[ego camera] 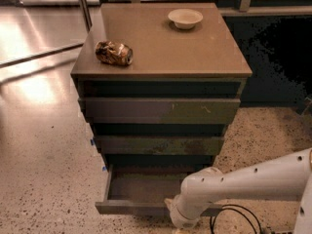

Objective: Close bottom drawer

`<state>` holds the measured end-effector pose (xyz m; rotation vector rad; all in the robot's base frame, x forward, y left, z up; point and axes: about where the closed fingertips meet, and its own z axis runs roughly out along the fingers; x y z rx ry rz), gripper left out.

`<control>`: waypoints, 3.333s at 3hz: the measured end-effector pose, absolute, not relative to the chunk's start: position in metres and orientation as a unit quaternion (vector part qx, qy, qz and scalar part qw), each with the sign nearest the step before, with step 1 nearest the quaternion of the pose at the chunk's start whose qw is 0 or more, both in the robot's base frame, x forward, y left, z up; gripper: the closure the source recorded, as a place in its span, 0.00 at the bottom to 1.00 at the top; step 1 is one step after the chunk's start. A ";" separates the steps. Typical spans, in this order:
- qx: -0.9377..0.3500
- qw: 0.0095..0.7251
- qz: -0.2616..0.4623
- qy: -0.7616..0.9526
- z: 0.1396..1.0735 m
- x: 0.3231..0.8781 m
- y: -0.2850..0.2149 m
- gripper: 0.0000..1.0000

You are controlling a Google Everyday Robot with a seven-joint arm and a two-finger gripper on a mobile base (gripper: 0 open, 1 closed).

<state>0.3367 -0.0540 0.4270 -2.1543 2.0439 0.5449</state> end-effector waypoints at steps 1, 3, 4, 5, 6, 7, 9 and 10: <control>-0.706 0.060 0.202 0.676 0.366 0.332 -0.033 0.00; -0.673 0.058 0.248 0.694 0.281 0.306 -0.017 0.00; -0.673 0.058 0.248 0.694 0.281 0.306 -0.017 0.00; -0.670 0.070 0.265 0.690 0.273 0.306 -0.015 0.00; -0.654 0.084 0.319 0.680 0.245 0.303 -0.007 0.00; -0.643 0.099 0.357 0.671 0.194 0.332 0.002 0.00; -0.629 0.116 0.346 0.687 0.196 0.374 -0.009 0.00; -0.629 0.116 0.346 0.687 0.196 0.374 -0.009 0.00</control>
Offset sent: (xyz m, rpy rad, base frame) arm -0.0257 0.0482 -0.1663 0.0970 0.1114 -0.0671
